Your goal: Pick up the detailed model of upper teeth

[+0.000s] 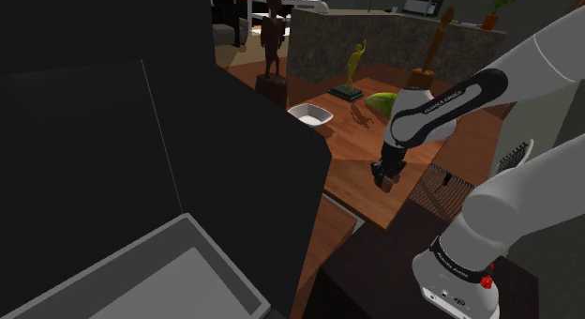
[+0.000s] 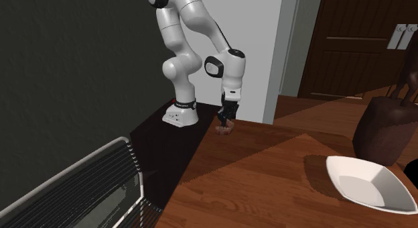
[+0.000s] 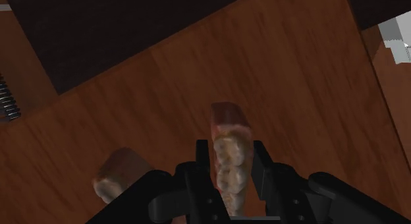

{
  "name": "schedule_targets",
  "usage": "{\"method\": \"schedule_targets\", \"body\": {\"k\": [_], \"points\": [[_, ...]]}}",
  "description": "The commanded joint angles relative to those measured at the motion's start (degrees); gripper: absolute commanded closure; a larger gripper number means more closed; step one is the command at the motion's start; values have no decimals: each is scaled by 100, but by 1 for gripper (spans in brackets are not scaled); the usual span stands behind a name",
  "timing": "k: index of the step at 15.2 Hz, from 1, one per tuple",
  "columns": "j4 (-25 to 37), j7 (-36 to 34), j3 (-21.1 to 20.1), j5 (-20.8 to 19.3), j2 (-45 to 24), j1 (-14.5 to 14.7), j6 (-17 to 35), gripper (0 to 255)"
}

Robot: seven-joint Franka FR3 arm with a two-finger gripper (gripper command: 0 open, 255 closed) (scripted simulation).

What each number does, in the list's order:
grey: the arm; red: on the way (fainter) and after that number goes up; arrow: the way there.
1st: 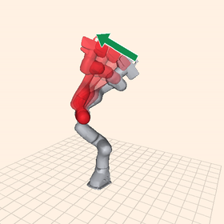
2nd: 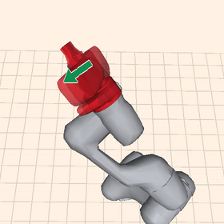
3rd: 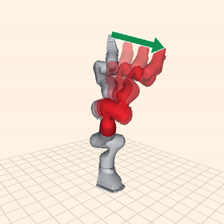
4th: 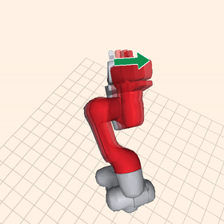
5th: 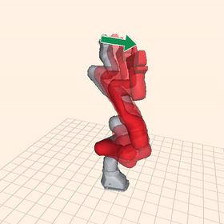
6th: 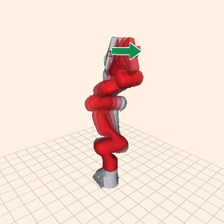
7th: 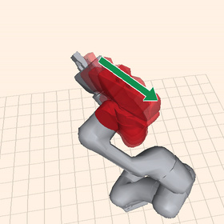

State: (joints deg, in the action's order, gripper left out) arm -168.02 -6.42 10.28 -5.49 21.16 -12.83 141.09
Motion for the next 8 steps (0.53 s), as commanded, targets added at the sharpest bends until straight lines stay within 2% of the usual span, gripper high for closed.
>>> {"method": "schedule_targets", "body": {"k": [1, 8], "points": [[45, -5, -14, -18, 225, -23, -273, 255], [242, -33, -78, -21, 852, -51, -1096, 255]]}}
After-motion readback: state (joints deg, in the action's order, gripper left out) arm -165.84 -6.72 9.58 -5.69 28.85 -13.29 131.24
